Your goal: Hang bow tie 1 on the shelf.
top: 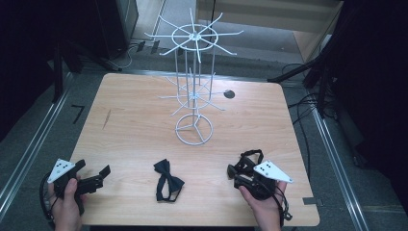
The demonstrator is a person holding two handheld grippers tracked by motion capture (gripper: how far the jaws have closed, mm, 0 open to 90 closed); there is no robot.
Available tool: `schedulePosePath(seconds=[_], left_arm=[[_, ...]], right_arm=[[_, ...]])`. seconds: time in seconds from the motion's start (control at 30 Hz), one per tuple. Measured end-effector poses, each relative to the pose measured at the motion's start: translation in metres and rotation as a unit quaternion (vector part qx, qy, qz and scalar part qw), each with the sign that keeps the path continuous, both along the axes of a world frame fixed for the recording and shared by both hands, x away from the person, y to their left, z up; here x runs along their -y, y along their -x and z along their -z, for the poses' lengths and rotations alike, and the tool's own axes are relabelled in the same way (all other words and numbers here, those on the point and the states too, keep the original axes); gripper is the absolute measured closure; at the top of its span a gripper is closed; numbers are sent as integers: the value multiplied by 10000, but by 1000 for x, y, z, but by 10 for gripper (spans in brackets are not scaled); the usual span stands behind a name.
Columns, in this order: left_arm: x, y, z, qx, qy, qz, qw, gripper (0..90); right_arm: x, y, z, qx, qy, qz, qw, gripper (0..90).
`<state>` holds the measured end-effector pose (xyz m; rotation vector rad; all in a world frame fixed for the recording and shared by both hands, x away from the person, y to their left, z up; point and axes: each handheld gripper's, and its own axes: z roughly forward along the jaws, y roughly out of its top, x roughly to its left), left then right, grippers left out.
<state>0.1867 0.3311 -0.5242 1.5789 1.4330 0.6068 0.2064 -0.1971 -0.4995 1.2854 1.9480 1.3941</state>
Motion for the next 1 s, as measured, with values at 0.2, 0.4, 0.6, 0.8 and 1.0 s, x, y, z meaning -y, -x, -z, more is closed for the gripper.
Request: schedulePosePath(seconds=[0.2, 0.4, 0.6, 0.8, 1.0], left_arm=[[0, 0, 0, 5, 32, 3, 10000, 0], [0, 0, 0, 0, 1, 16, 10000, 0], [0, 0, 0, 11, -10, 20, 10000, 0], [0, 0, 0, 16, -2, 19, 10000, 0], [0, 0, 0, 14, 5, 18, 10000, 0]], right_arm=[[-17, -2, -3, 41, 14, -166, 9999, 345], [-37, -6, -1, -11, 133, -382, 9992, 346], [-58, -6, 1, -50, 195, -600, 9980, 348], [-75, -6, 4, -88, 201, -729, 9971, 351], [-86, -4, 7, -141, 194, -812, 9964, 353]])
